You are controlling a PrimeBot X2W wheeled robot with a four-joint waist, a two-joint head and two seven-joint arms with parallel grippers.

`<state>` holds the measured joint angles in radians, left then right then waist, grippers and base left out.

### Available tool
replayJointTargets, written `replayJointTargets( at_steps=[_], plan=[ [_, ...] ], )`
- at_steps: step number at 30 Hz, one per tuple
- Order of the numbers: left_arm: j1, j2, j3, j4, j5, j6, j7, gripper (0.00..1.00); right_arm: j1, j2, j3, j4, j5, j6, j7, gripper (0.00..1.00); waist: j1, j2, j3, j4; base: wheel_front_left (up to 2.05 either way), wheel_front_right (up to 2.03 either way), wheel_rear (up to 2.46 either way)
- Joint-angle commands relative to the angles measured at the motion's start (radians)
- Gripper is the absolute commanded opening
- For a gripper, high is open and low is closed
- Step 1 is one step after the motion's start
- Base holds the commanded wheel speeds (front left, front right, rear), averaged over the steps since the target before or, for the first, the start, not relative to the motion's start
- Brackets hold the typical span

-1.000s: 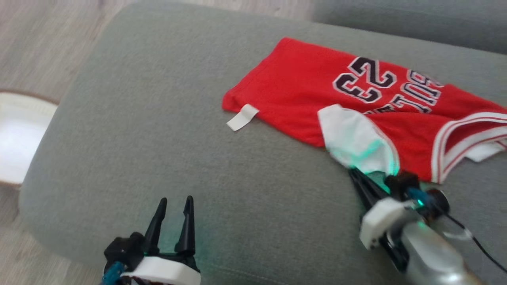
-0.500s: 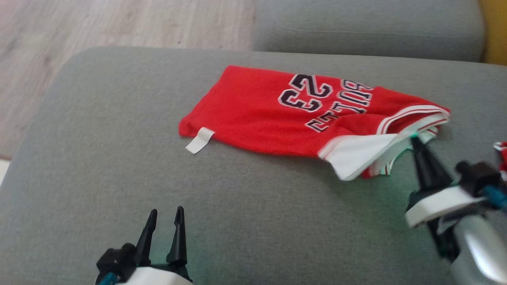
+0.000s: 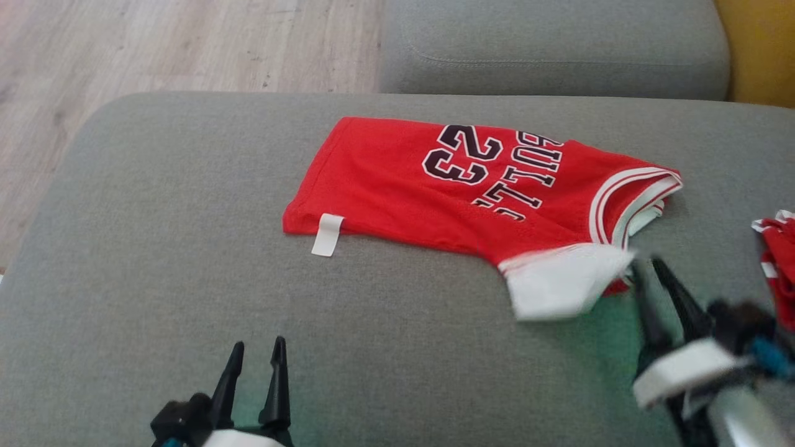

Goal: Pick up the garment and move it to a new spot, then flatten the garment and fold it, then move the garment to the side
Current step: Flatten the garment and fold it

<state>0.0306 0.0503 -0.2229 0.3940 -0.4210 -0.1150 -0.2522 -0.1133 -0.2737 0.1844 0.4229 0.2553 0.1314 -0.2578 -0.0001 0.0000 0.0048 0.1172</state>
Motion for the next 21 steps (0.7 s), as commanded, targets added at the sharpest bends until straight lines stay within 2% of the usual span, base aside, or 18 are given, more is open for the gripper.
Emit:
replayJointTargets(
  at_steps=[1,5,9,17,21],
  plan=[
    [-0.025,0.000,0.044,-0.020,0.017,-0.001,-0.010,1.00,-0.002,0.008,0.000,-0.041,0.039,-0.001,-0.004,1.00,0.0001,0.0000,-0.001,-0.008,0.00,0.00,0.00],
    [-0.035,0.000,0.080,-0.023,0.047,0.007,-0.010,1.00,0.026,0.043,-0.065,-0.098,0.097,-0.001,-0.004,1.00,0.0001,0.0000,-0.001,-0.036,0.00,0.00,0.00],
    [-0.058,0.000,0.109,-0.024,0.106,0.015,-0.010,1.00,0.001,0.070,-0.084,-0.117,0.084,-0.001,-0.004,1.00,0.0001,0.0000,-0.001,-0.051,0.00,0.00,0.00],
    [-0.099,0.000,0.128,0.009,0.278,0.047,-0.010,1.00,-0.039,0.164,-0.121,-0.043,-0.022,-0.001,-0.004,1.00,0.0001,0.0000,-0.014,-0.045,0.00,0.00,0.00],
    [-0.090,0.000,0.126,0.024,0.299,0.057,-0.010,1.00,-0.030,0.198,-0.147,0.006,-0.065,-0.001,-0.004,1.00,0.0001,0.0000,-0.022,-0.044,0.00,0.00,0.00]
  ],
)
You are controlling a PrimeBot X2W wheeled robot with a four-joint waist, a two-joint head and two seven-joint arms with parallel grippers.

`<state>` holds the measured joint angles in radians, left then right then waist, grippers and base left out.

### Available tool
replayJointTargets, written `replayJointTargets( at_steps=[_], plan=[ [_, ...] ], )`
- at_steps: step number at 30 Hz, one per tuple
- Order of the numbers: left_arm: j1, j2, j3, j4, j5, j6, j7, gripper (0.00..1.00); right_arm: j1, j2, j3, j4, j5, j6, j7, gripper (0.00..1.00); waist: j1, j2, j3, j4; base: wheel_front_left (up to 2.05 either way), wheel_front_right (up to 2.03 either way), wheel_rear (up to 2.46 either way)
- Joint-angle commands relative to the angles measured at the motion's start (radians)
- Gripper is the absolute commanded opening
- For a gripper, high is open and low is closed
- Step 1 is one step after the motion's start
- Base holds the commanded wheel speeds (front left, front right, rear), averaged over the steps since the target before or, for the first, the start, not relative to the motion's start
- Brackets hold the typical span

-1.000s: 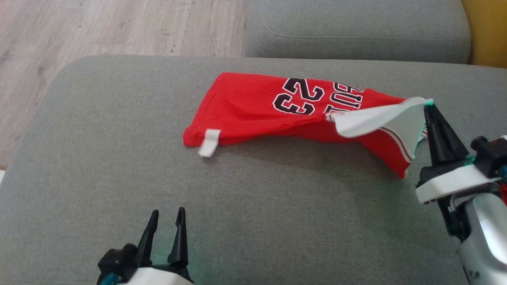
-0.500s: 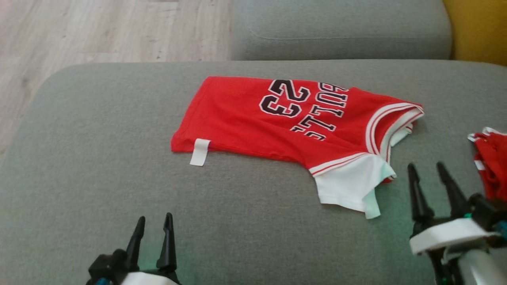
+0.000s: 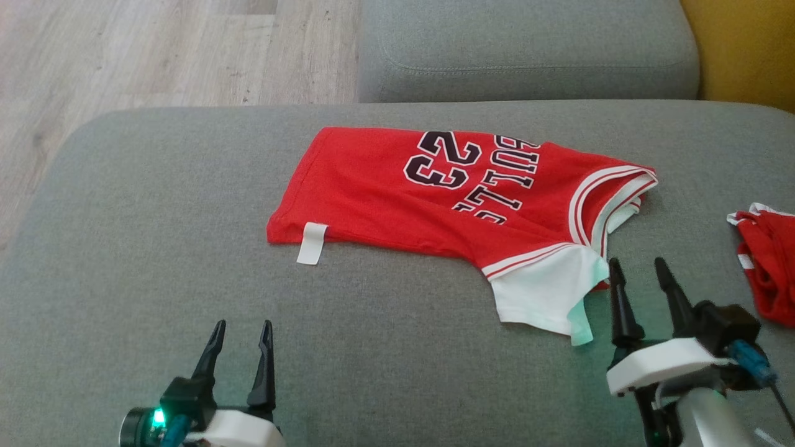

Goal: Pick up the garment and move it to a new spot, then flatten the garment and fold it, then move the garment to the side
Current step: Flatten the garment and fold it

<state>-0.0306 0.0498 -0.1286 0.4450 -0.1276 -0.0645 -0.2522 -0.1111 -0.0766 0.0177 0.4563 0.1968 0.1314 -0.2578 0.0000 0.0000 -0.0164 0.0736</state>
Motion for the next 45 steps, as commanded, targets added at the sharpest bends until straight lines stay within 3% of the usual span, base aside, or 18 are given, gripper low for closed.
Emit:
replayJointTargets(
  at_steps=[1,9,15,23,34,45],
  plan=[
    [-0.026,0.000,0.032,-0.026,0.005,0.009,-0.010,1.00,-0.030,0.006,0.018,-0.022,-0.012,-0.001,-0.004,1.00,0.0000,0.0000,-0.002,0.000,0.00,0.00,0.00],
    [-0.017,0.000,0.029,-0.030,0.002,0.013,-0.010,1.00,-0.021,0.019,0.039,0.017,-0.041,-0.001,-0.004,1.00,0.0000,0.0000,-0.003,-0.001,0.00,0.00,0.00],
    [-0.005,0.000,0.006,-0.028,-0.030,0.015,-0.010,1.00,-0.014,0.022,0.102,0.142,-0.089,-0.001,-0.004,1.00,0.0000,0.0000,0.004,0.009,0.00,0.00,0.00],
    [-0.002,0.000,-0.019,-0.030,-0.065,0.021,-0.010,1.00,-0.055,0.026,0.076,0.272,-0.112,-0.001,-0.004,1.00,0.0000,0.0000,0.029,0.030,0.00,0.00,0.00],
    [-0.018,0.000,-0.028,-0.035,-0.092,0.020,-0.010,1.00,-0.080,0.026,0.041,0.269,-0.069,-0.001,-0.004,1.00,0.0000,0.0000,0.067,0.049,0.00,0.00,0.00],
    [-0.036,0.000,-0.028,-0.051,-0.143,0.019,-0.010,1.00,-0.105,0.026,0.034,0.275,-0.104,-0.001,-0.004,1.00,0.0000,0.0000,0.089,0.054,0.00,0.00,0.00]
  ],
)
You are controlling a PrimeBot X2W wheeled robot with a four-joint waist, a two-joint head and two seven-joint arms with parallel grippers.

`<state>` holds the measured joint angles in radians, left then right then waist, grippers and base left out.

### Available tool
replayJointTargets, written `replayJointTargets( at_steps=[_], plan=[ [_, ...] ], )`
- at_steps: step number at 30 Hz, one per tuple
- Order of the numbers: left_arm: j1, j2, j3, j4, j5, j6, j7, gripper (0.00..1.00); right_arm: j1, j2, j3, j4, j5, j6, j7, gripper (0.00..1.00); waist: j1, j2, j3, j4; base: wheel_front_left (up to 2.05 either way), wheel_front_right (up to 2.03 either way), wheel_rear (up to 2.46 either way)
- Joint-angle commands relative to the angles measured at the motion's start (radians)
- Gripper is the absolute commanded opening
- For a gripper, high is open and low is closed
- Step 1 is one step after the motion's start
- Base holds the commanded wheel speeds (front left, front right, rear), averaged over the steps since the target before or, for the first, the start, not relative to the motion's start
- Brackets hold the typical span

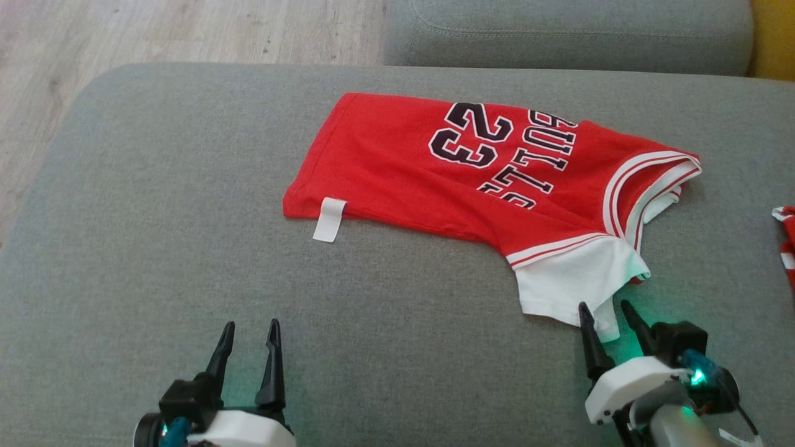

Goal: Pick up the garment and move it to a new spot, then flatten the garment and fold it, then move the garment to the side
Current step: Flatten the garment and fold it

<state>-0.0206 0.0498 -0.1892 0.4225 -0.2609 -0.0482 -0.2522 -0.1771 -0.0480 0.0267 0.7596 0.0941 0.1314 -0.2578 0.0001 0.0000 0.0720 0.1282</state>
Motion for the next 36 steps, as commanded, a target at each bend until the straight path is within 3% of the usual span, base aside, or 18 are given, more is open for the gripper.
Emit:
replayJointTargets(
  at_steps=[1,8,9,10,11,18,22,28,36],
  plan=[
    [-0.046,0.000,0.033,-0.029,-0.012,0.002,-0.010,1.00,-0.040,-0.002,0.027,-0.029,0.000,-0.001,-0.004,1.00,-0.0001,0.0000,0.001,0.000,0.00,0.00,0.00],
    [-0.047,0.000,0.046,-0.032,-0.057,-0.003,-0.010,1.00,-0.037,-0.002,0.010,-0.016,-0.002,-0.001,-0.004,1.00,-0.0001,0.0000,0.006,0.000,0.00,0.00,0.00],
    [-0.048,0.000,0.048,-0.033,-0.061,-0.005,-0.010,1.00,-0.036,-0.002,0.004,-0.015,-0.005,-0.001,-0.004,0.82,-0.0001,0.0000,0.008,0.000,0.00,0.00,0.00],
    [-0.047,0.000,0.049,-0.034,-0.063,-0.006,-0.010,1.00,-0.036,-0.002,-0.002,-0.016,-0.005,-0.001,-0.004,0.55,-0.0001,0.0000,0.009,0.000,0.00,0.00,0.00],
    [-0.047,0.000,0.052,-0.036,-0.063,-0.007,-0.010,1.00,-0.035,-0.002,-0.007,-0.011,-0.002,-0.001,-0.004,0.00,-0.0001,0.0000,0.012,-0.002,0.00,0.00,0.00],
    [-0.045,0.000,0.059,-0.062,-0.075,-0.014,-0.010,1.00,-0.020,-0.002,-0.044,-0.008,0.004,-0.001,-0.004,0.00,-0.0001,0.0000,0.010,-0.014,0.00,0.00,0.00],
    [-0.060,0.000,0.069,-0.072,-0.082,-0.017,-0.010,1.00,0.018,-0.002,-0.058,-0.051,0.063,-0.001,-0.004,0.00,-0.0001,0.0000,0.014,-0.044,0.00,0.00,0.00],
    [-0.135,0.000,0.109,-0.039,-0.066,-0.031,-0.010,1.00,0.064,-0.069,0.065,-0.090,0.250,-0.001,-0.004,0.00,-0.0001,0.0000,0.050,-0.124,0.00,0.00,0.00],
    [-0.287,0.000,0.156,0.132,-0.046,-0.065,-0.010,1.00,0.039,-0.154,0.203,-0.160,0.405,-0.001,-0.004,0.00,-0.0001,0.0000,0.126,-0.217,0.00,0.00,0.00]
  ],
)
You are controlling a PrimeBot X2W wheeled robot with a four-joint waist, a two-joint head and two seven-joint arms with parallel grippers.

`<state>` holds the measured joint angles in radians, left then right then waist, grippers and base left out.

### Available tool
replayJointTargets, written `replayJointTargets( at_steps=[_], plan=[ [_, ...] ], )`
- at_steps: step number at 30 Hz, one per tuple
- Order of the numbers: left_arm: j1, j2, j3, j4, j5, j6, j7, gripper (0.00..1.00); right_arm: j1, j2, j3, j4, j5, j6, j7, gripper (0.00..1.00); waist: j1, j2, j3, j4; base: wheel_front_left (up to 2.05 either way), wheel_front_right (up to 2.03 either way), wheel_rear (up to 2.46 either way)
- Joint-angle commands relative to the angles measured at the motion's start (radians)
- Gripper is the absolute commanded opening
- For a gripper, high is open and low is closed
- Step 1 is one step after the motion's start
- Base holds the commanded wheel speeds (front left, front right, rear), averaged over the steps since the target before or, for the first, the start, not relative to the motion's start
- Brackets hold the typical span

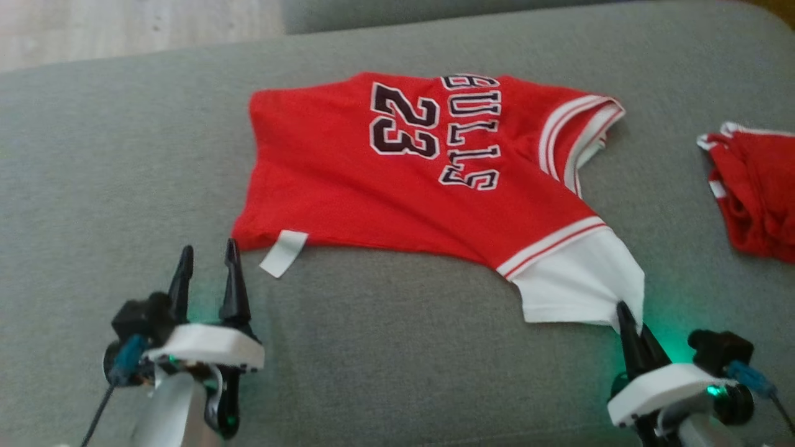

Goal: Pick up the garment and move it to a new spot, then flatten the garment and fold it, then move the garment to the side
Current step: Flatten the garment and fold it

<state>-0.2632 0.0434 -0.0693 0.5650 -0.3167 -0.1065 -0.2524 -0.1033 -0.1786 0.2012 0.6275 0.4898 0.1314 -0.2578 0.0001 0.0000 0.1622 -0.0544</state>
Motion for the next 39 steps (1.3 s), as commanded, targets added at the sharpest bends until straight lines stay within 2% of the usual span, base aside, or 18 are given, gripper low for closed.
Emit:
replayJointTargets(
  at_steps=[1,6,10,18,29,30,31,32,36,39],
  plan=[
    [-0.064,0.007,0.045,0.014,0.007,-0.010,-0.009,1.00,-0.042,-0.028,0.038,-0.032,0.018,-0.001,-0.004,0.00,-0.0001,0.0000,0.046,-0.043,0.00,0.00,0.00],
    [-0.121,0.007,0.055,0.075,-0.034,-0.023,-0.009,1.00,-0.072,-0.038,0.070,-0.048,0.043,-0.001,-0.004,0.00,-0.0001,0.0000,0.080,-0.072,0.00,0.00,0.00],
    [-0.135,0.016,-0.021,0.101,-0.090,-0.024,-0.009,1.00,-0.082,-0.038,0.075,-0.051,0.044,-0.001,-0.004,0.00,-0.0001,0.0000,0.090,-0.078,0.00,0.00,0.00],
    [-0.158,0.067,-0.098,0.138,-0.179,-0.024,-0.009,1.00,-0.089,-0.032,0.090,-0.046,0.036,-0.001,-0.004,0.00,-0.0001,0.0000,0.097,-0.079,0.00,0.00,0.00],
    [-0.172,0.068,-0.146,0.206,-0.200,-0.024,-0.009,1.00,-0.095,-0.031,0.106,-0.035,0.038,-0.001,-0.004,0.00,-0.0001,0.0000,0.096,-0.078,0.00,0.00,0.00],
    [-0.173,0.069,-0.157,0.205,-0.202,-0.024,-0.009,0.96,-0.097,-0.030,0.106,-0.035,0.038,-0.001,-0.004,0.00,-0.0001,0.0000,0.096,-0.078,0.00,0.00,0.00],
    [-0.174,0.069,-0.165,0.203,-0.206,-0.024,-0.009,0.33,-0.099,-0.029,0.106,-0.036,0.037,-0.001,-0.004,0.00,-0.0001,0.0000,0.096,-0.078,0.00,0.00,0.00],
    [-0.175,0.070,-0.172,0.200,-0.213,-0.024,-0.009,0.00,-0.100,-0.029,0.106,-0.038,0.037,-0.001,-0.004,0.00,-0.0001,0.0000,0.097,-0.078,0.00,0.00,0.00],
    [-0.178,0.085,-0.205,0.178,-0.232,-0.024,-0.009,0.00,-0.104,-0.022,0.099,-0.071,0.054,-0.001,-0.004,0.00,-0.0001,0.0000,0.082,-0.071,0.00,0.00,0.00],
    [-0.177,0.101,-0.192,0.109,-0.232,-0.024,-0.009,0.00,-0.106,0.007,0.069,-0.139,0.124,-0.001,-0.004,0.00,-0.0001,0.0000,0.051,-0.058,0.00,0.00,0.00]
  ],
)
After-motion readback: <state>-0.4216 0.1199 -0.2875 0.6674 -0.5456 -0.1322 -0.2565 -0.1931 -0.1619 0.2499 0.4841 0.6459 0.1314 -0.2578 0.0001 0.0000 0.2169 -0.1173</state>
